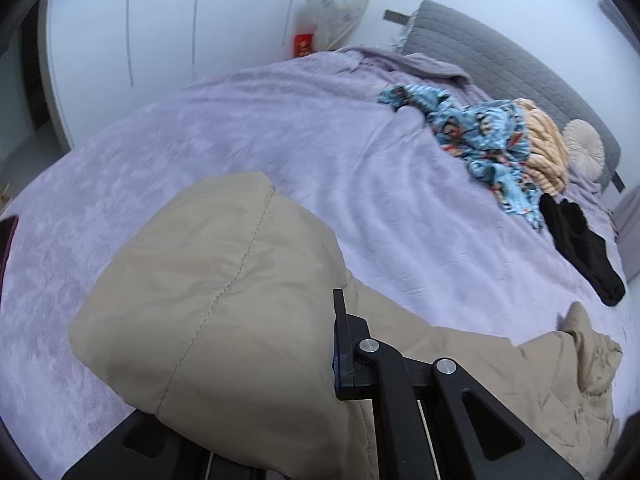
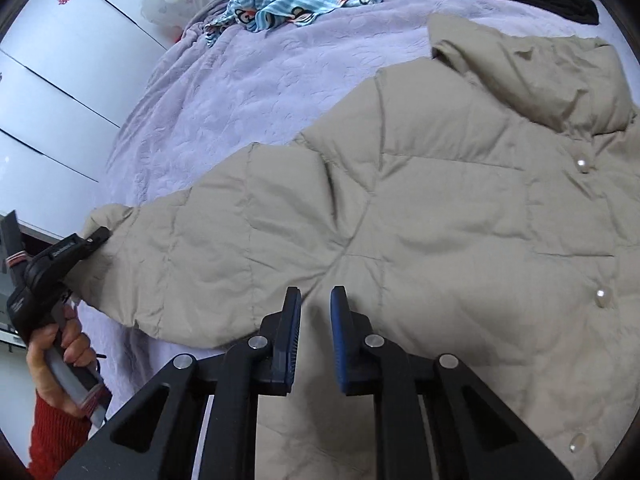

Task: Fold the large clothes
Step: 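Grasp the sleeve nearest the left tool and fold it across the jacket body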

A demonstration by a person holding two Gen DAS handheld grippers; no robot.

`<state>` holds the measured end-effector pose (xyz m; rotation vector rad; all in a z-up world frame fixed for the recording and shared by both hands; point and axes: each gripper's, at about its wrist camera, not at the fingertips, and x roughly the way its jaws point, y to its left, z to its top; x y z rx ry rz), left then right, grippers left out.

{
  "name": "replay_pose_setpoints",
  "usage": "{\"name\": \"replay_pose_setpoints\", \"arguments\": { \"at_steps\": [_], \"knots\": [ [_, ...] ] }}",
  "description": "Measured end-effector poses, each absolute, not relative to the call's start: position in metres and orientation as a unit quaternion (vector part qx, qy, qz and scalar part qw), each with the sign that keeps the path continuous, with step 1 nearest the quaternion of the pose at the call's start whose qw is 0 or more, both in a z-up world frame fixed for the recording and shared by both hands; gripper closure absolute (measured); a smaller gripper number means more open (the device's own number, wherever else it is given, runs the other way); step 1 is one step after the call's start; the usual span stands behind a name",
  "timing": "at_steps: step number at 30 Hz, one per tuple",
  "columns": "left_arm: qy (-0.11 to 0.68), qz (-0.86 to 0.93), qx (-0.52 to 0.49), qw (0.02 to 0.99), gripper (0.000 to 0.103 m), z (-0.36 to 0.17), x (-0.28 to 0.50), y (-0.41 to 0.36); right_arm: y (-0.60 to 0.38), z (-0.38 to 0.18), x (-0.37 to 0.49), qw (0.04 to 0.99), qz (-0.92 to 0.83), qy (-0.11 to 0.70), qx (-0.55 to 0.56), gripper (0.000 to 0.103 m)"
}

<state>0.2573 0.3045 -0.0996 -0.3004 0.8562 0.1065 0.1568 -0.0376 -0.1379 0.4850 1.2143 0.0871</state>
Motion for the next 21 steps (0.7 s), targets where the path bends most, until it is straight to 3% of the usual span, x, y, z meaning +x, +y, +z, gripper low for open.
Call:
{"name": "replay_pose_setpoints", "arguments": {
  "at_steps": [5, 11, 17, 21],
  "knots": [
    [0.36, -0.045, -0.091, 0.928, 0.094, -0.033, 0.246, 0.243, -0.014, -0.174, 0.176, 0.762, 0.087, 0.576, 0.282, 0.087],
    [0.355, -0.164, -0.072, 0.918, 0.094, -0.002, 0.232, 0.137, -0.019, -0.198, 0.179, 0.722, 0.115, 0.598, 0.328, 0.087],
    [0.374, -0.261, -0.02, 0.889, 0.094, -0.005, 0.212, -0.011, -0.097, -0.155, 0.134, 0.737, 0.095, 0.576, 0.339, 0.087],
    [0.411, -0.293, 0.062, 0.861, 0.094, -0.053, 0.184, -0.115, -0.193, -0.125, 0.077, 0.777, -0.017, 0.554, 0.299, 0.087]
  ]
}}
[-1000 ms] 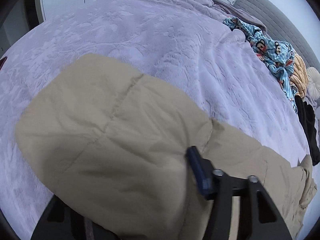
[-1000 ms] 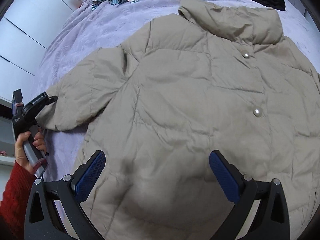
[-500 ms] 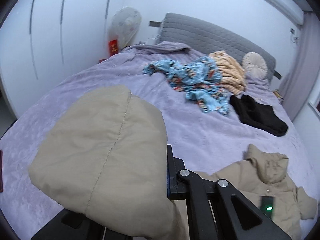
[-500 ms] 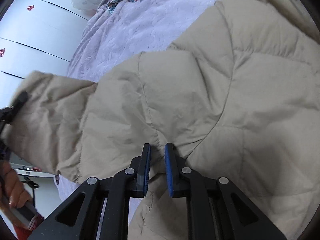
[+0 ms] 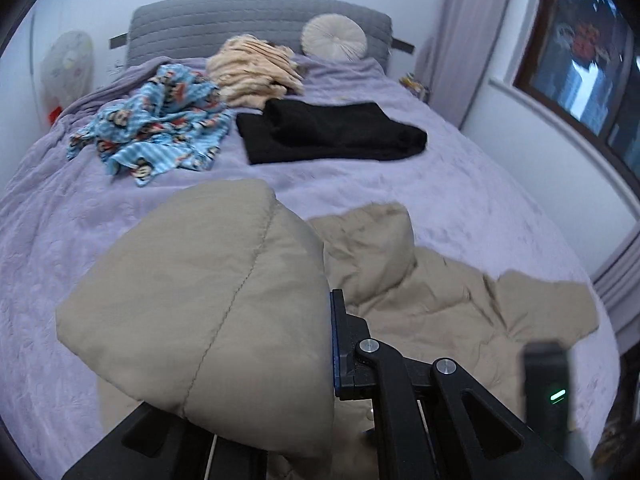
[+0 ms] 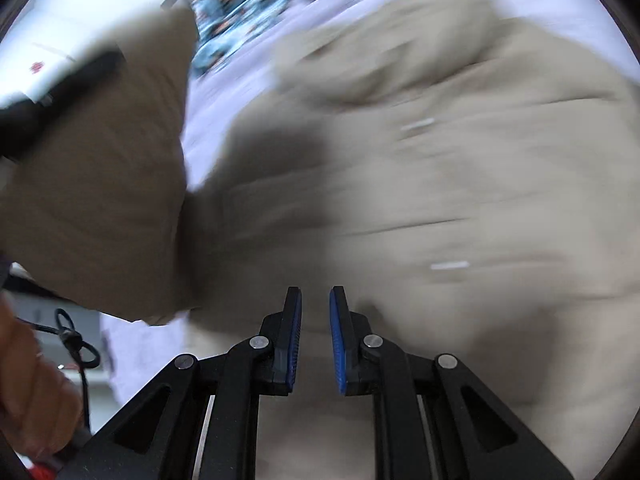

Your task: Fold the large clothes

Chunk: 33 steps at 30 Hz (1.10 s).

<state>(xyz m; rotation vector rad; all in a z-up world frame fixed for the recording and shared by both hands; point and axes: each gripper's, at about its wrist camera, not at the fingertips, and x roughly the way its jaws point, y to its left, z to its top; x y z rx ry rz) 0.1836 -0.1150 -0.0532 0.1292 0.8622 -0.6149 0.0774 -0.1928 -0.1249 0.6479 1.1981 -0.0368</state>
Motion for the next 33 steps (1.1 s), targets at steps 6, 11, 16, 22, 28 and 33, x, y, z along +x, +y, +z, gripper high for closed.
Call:
{"name": "replay_pose_setpoints", "arguments": {
  "at_steps": [6, 11, 16, 22, 28, 33],
  "knots": [
    [0.477, -0.269, 0.18, 0.817, 0.094, -0.159, 0.15, -0.195, -0.291, -0.125, 0.005, 0.764, -0.138, 0.559, 0.293, 0.087],
    [0.449, -0.286, 0.238, 0.812, 0.048, -0.168, 0.12, -0.203, -0.313, -0.131, -0.015, 0.762, -0.145, 0.543, 0.321, 0.087],
    [0.42, -0.319, 0.242, 0.814, 0.014, -0.127, 0.09, -0.188, -0.328, -0.125, -0.01, 0.764, -0.141, 0.544, 0.316, 0.086],
    [0.438, -0.268, 0.144, 0.846, 0.014, -0.081, 0.109, -0.093, -0.314, -0.094, -0.017, 0.796, -0.1, 0.523, 0.289, 0.02],
    [0.52, -0.153, -0.063, 0.838, 0.014, -0.104, 0.209, 0.051, -0.306, -0.122, 0.005, 0.753, -0.036, 0.517, 0.406, 0.02],
    [0.585, -0.2, -0.263, 0.741, 0.014, -0.173, 0.25, 0.105, -0.304, -0.144, 0.025, 0.736, -0.058, 0.503, 0.449, 0.02]
  ]
}}
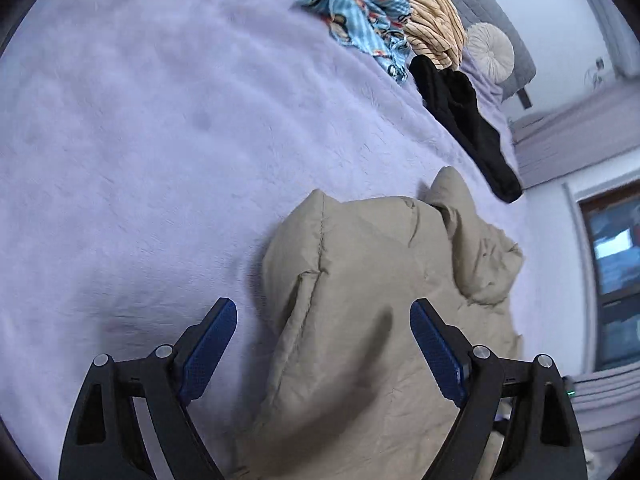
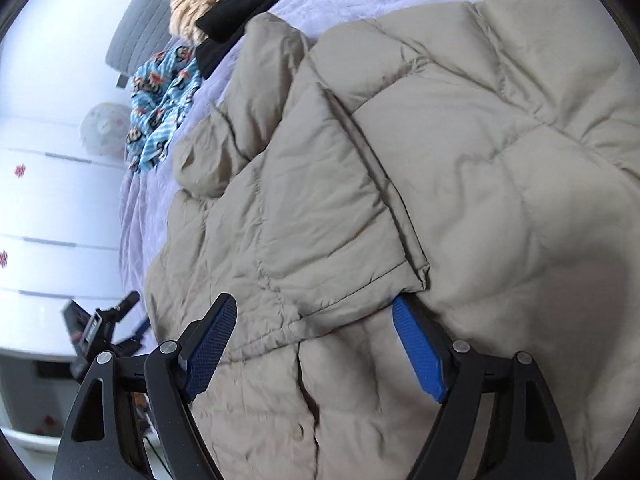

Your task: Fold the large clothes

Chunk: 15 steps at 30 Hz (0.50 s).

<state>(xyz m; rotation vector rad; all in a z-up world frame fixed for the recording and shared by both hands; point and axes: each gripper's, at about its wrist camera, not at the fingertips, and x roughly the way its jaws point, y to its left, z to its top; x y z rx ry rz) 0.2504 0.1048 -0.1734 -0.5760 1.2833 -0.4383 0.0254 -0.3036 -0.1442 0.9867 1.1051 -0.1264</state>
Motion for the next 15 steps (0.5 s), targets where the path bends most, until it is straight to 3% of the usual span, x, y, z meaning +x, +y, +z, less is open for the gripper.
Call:
{"name": "replay_pose_setpoints", "arguments": {
  "at_steps": [2, 3, 4, 5, 6, 11, 14, 15],
  "knots": [
    [0.586, -0.216, -0.291, 0.724, 0.045, -0.189, 0.258, 0.099, -0.304, -0.152, 0.031, 0.727, -0.063, 0.501, 0.466, 0.025],
    [0.588, -0.221, -0.287, 0.723, 0.069, -0.19, 0.257, 0.092, -0.304, -0.155, 0.033, 0.723, -0.068, 0.501, 0.471, 0.04],
    [0.586, -0.219, -0.275, 0.73, 0.073, -0.188, 0.255, 0.088, -0.305, -0.157, 0.035, 0.719, -0.075, 0.505, 0.471, 0.051],
    [0.576, -0.215, -0.253, 0.747, 0.076, -0.181, 0.255, 0.083, -0.305, -0.16, 0.037, 0.714, -0.082, 0.512, 0.47, 0.077],
    [0.567, -0.214, -0.224, 0.763, 0.079, -0.174, 0.254, 0.079, -0.306, -0.165, 0.038, 0.706, -0.089, 0.519, 0.474, 0.089],
    [0.555, -0.171, -0.063, 0.811, 0.079, -0.182, 0.263, 0.061, -0.292, -0.163, 0.043, 0.719, -0.091, 0.522, 0.45, 0.092],
    [0.548, -0.151, -0.019, 0.822, 0.072, -0.189, 0.264, 0.055, -0.283, -0.174, 0.052, 0.719, -0.116, 0.531, 0.433, 0.093],
    [0.541, -0.135, -0.003, 0.83, 0.061, -0.187, 0.264, 0.055, -0.281, -0.176, 0.053, 0.723, -0.121, 0.531, 0.425, 0.093]
  ]
}}
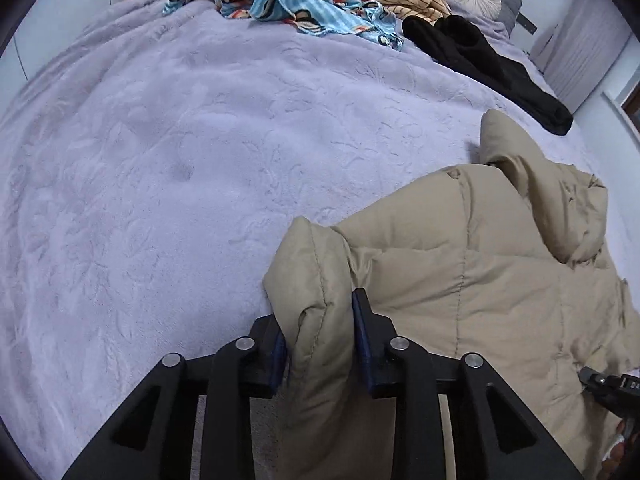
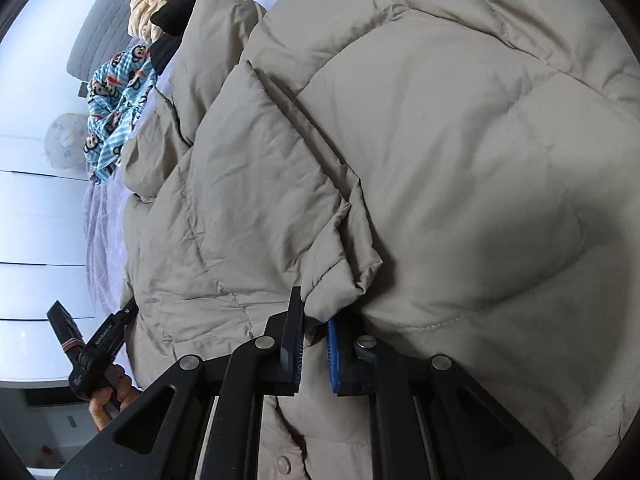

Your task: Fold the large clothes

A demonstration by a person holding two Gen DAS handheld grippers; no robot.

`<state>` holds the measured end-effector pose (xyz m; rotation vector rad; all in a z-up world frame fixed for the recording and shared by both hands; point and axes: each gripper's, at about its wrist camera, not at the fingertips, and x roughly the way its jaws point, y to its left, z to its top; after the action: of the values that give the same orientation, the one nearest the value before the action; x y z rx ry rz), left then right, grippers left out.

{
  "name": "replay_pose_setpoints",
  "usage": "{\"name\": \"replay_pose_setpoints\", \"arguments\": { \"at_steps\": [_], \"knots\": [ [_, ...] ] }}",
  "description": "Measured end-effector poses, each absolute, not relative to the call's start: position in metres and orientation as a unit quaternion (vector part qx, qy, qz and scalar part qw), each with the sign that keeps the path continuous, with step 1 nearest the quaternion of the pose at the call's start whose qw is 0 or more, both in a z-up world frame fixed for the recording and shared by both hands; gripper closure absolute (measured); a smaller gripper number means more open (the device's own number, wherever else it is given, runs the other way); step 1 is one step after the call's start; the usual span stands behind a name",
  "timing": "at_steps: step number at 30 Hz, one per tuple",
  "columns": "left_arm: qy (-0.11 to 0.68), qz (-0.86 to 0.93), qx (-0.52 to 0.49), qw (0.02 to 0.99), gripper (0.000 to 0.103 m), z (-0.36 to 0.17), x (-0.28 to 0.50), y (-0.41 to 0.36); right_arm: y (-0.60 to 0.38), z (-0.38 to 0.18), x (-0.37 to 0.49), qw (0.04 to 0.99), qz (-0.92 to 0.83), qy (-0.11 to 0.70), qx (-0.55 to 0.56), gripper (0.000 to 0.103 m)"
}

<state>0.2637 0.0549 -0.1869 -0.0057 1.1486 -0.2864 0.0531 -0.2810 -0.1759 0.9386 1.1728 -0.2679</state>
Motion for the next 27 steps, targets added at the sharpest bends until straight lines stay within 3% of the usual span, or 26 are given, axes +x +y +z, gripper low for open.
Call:
{"name": "replay_pose_setpoints", "arguments": {
  "at_steps": [1, 2, 4, 6, 10, 13, 18, 21, 23, 27],
  "knots": [
    [0.531, -0.101, 0.018, 0.841, 0.043, -0.181, 0.263, 0.056, -0.28, -0.176, 0.053, 0.724, -0.125, 0.532, 0.42, 0.094],
    [0.517, -0.068, 0.032, 0.853, 0.038, -0.172, 0.262, 0.058, -0.278, -0.175, 0.054, 0.725, -0.128, 0.534, 0.415, 0.094],
    [0.495, -0.049, 0.028, 0.867, 0.038, -0.152, 0.258, 0.07, -0.277, -0.168, 0.056, 0.726, -0.123, 0.546, 0.399, 0.09],
    [0.491, -0.053, 0.018, 0.87, 0.038, -0.135, 0.253, 0.08, -0.276, -0.155, 0.056, 0.733, -0.12, 0.559, 0.37, 0.076],
    [0.48, -0.079, 0.03, 0.873, 0.038, -0.113, 0.234, 0.076, -0.277, -0.106, 0.036, 0.79, -0.155, 0.523, 0.279, 0.075],
    [0.496, -0.095, 0.057, 0.861, 0.038, -0.127, 0.219, 0.056, -0.274, -0.083, 0.046, 0.824, -0.135, 0.494, 0.24, 0.076],
    [0.538, -0.075, 0.068, 0.837, 0.037, -0.185, 0.207, 0.04, -0.26, -0.124, 0.084, 0.805, -0.097, 0.549, 0.205, 0.076],
    [0.544, -0.057, 0.051, 0.835, 0.025, -0.191, 0.212, 0.046, -0.264, -0.152, 0.079, 0.784, -0.101, 0.57, 0.223, 0.08],
    [0.547, -0.055, 0.048, 0.834, 0.025, -0.184, 0.213, 0.047, -0.268, -0.146, 0.071, 0.788, -0.099, 0.562, 0.232, 0.079],
    [0.535, -0.058, 0.073, 0.84, 0.025, -0.158, 0.203, 0.041, -0.282, -0.128, 0.046, 0.786, -0.116, 0.554, 0.248, 0.067]
  ]
}}
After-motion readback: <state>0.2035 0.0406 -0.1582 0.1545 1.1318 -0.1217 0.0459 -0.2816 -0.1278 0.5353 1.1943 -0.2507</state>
